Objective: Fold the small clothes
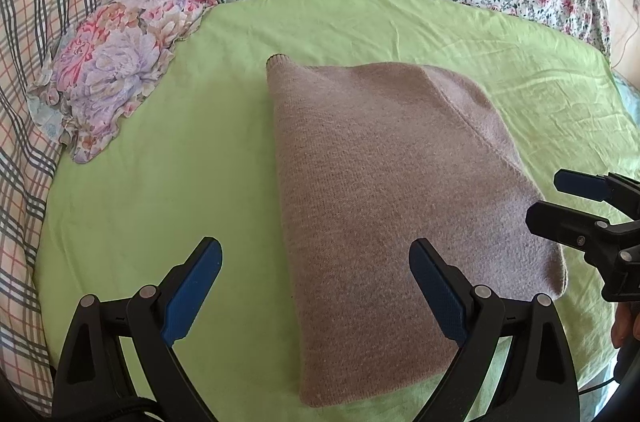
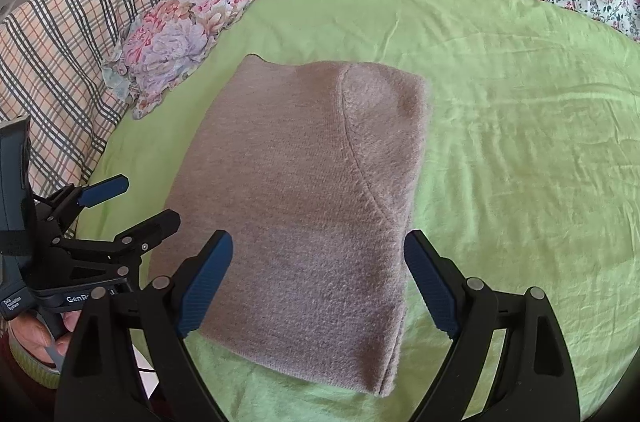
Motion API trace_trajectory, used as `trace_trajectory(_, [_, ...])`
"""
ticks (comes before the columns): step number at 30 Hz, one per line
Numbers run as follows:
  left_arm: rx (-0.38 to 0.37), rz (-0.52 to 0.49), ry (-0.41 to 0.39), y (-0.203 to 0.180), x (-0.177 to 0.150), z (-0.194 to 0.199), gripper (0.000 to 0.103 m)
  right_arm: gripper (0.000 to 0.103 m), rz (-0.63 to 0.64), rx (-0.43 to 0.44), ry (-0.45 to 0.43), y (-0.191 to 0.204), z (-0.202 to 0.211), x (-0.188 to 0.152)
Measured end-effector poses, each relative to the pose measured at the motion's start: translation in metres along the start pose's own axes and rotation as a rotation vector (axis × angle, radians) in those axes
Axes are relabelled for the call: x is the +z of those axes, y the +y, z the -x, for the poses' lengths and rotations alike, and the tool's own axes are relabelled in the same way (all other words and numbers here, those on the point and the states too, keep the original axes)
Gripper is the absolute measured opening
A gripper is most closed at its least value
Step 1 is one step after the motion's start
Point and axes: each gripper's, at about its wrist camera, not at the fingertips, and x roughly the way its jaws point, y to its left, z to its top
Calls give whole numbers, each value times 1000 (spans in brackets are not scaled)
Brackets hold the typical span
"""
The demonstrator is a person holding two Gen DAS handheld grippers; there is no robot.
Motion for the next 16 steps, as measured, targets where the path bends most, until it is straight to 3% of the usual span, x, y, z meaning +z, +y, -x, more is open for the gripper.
trace_trajectory(16, [-4,12,-3,1,0,3,95,88,-16,9,5,-5,-8,2])
